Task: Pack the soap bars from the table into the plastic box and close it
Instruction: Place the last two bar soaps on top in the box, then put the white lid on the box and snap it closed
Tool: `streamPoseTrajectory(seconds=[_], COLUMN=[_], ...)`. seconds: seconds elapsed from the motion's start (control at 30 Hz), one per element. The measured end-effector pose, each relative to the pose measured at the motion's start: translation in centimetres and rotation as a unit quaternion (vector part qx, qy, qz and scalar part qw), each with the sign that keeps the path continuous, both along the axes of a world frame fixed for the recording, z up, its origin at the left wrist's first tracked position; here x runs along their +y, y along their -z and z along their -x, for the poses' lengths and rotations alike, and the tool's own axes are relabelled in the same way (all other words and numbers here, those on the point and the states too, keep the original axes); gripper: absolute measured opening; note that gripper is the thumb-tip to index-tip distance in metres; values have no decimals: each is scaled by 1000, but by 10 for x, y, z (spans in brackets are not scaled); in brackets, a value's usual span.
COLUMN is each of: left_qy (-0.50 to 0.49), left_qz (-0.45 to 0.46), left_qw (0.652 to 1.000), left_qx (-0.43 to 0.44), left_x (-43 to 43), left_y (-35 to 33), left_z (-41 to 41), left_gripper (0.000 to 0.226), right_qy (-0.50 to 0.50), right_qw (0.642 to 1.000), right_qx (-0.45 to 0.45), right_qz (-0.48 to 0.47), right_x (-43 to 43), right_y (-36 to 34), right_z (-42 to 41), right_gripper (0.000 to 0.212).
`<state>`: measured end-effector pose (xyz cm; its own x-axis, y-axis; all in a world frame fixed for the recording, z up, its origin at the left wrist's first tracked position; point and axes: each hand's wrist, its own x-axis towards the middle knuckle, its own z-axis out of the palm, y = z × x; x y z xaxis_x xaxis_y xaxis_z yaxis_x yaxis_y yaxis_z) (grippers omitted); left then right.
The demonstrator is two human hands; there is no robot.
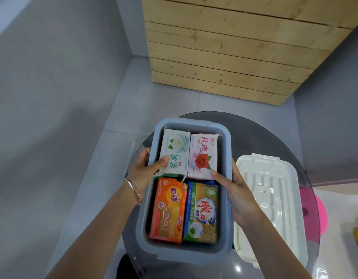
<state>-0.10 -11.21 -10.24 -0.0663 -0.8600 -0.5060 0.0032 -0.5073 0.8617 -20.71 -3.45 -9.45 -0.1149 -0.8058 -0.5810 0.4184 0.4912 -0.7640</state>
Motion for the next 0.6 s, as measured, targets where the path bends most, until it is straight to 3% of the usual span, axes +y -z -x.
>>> streamPoseTrajectory(seconds=[0.13, 0.33, 0.4, 0.5, 0.6], left_qy=[11, 14, 1, 3, 50], left_qz=[7, 16, 75, 234, 266], left_qw=[1000, 996, 987, 940, 938], left_qx=[-5, -91, -143, -250, -215], left_x=[-1, 3, 7, 20, 44], left_y=[4, -13, -25, -47, -65], left_z=[0, 5, 10, 27, 68], left_gripper=[24, 34, 40, 40, 42], right_qy=[-6, -34, -51, -43, -36], right_qw=[1000, 999, 998, 995, 990], right_qx=[13, 5, 18, 85, 133], right_qz=[3, 7, 26, 31, 2], right_x=[0, 1, 5, 20, 50], right_y=[4, -8, -15, -25, -28], right_z=[2, 8, 15, 42, 89], right_gripper=[50, 45, 39, 35, 40])
